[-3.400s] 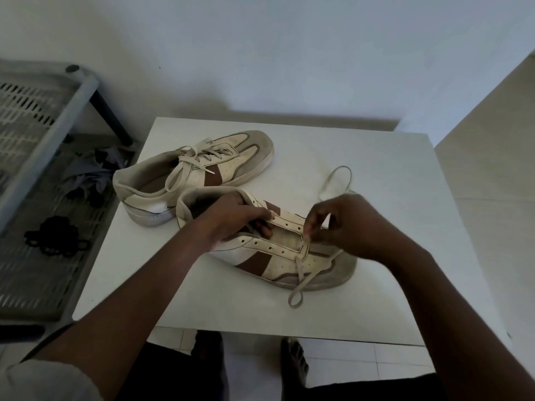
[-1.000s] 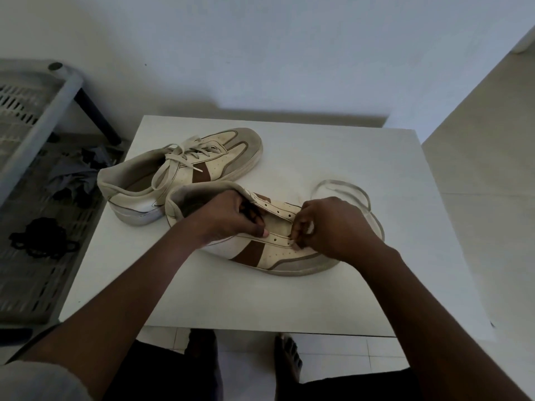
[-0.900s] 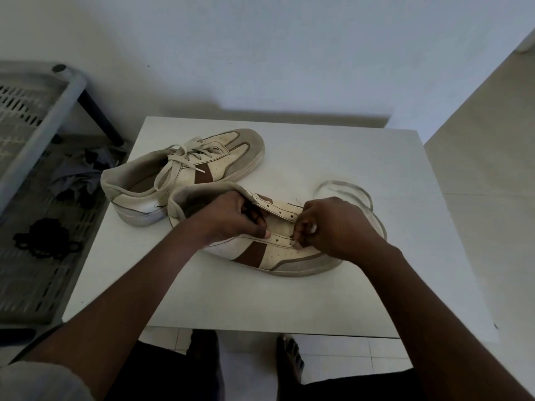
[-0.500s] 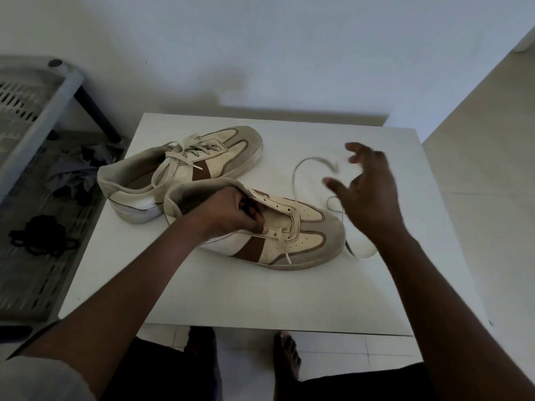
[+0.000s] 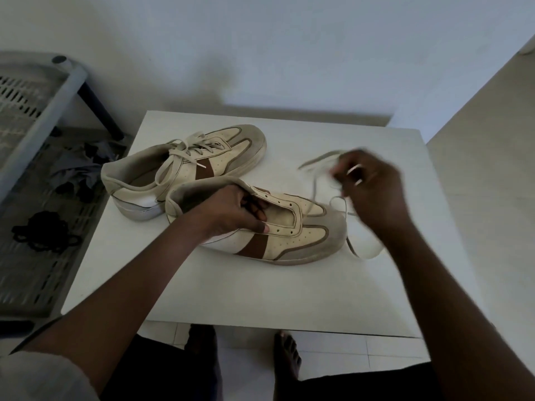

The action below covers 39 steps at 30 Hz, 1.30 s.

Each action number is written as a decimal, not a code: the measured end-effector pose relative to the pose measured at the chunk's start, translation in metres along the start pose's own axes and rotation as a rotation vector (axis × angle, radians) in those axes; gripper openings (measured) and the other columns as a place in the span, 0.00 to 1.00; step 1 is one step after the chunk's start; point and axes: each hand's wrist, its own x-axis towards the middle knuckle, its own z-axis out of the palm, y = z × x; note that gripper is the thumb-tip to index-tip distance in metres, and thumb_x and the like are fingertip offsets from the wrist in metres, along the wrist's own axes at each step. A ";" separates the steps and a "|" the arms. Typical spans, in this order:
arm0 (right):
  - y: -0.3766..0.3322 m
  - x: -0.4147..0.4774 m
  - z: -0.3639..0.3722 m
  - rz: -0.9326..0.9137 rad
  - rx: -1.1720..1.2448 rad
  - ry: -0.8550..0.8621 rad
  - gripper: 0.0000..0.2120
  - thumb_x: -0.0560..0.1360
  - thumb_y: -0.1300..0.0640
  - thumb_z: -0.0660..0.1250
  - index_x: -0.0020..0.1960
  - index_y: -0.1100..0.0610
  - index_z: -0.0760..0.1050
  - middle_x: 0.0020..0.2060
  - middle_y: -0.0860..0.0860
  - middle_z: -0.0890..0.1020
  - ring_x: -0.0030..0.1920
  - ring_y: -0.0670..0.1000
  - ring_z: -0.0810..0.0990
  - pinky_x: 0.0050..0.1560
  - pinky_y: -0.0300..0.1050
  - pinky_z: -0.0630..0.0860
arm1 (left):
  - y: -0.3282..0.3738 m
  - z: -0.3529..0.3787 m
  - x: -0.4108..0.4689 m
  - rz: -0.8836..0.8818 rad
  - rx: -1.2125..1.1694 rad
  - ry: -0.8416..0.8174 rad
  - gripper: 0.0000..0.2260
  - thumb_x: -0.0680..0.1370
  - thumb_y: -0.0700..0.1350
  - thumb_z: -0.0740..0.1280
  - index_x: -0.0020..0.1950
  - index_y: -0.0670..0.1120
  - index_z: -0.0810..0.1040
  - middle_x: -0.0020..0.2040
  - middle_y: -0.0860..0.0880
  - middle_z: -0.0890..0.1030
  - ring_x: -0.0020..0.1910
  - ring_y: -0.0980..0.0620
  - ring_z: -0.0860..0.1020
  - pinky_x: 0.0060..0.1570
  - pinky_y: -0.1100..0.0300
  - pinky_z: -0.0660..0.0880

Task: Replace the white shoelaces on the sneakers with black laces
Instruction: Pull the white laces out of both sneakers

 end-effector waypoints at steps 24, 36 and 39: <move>0.055 0.005 -0.012 0.481 -0.755 -0.270 0.33 0.71 0.47 0.73 0.71 0.55 0.64 0.61 0.60 0.72 0.62 0.61 0.73 0.59 0.52 0.72 | -0.013 -0.003 0.009 0.010 -0.035 0.001 0.07 0.76 0.43 0.69 0.44 0.40 0.83 0.45 0.48 0.85 0.51 0.52 0.81 0.57 0.60 0.74; 0.076 0.019 -0.002 0.238 -0.609 -0.101 0.10 0.70 0.70 0.68 0.34 0.57 0.79 0.36 0.52 0.84 0.40 0.49 0.81 0.37 0.25 0.68 | -0.012 -0.001 0.010 -0.018 -0.200 0.016 0.11 0.78 0.43 0.67 0.41 0.36 0.82 0.42 0.47 0.83 0.50 0.55 0.79 0.58 0.60 0.72; 0.062 0.050 -0.005 0.095 -0.639 0.054 0.07 0.72 0.69 0.68 0.38 0.60 0.80 0.38 0.54 0.84 0.37 0.48 0.78 0.35 0.29 0.64 | -0.012 -0.001 0.010 -0.013 -0.211 0.046 0.12 0.78 0.44 0.66 0.41 0.37 0.82 0.42 0.45 0.84 0.47 0.56 0.79 0.54 0.64 0.72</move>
